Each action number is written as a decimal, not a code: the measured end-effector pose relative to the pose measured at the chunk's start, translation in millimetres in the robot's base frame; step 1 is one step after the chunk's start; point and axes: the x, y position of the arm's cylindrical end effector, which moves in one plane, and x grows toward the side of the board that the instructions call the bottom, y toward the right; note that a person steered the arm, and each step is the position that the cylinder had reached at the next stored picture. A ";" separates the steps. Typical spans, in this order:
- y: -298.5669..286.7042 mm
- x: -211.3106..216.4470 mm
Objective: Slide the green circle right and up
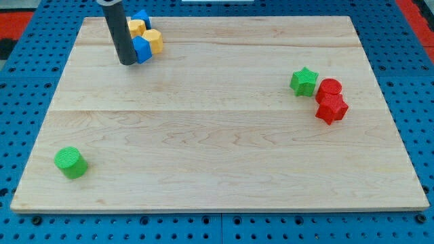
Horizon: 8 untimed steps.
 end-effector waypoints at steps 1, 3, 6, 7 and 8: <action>0.0 -24.7; 4.7 97.5; -18.1 290.5; -70.2 264.2; -71.2 233.9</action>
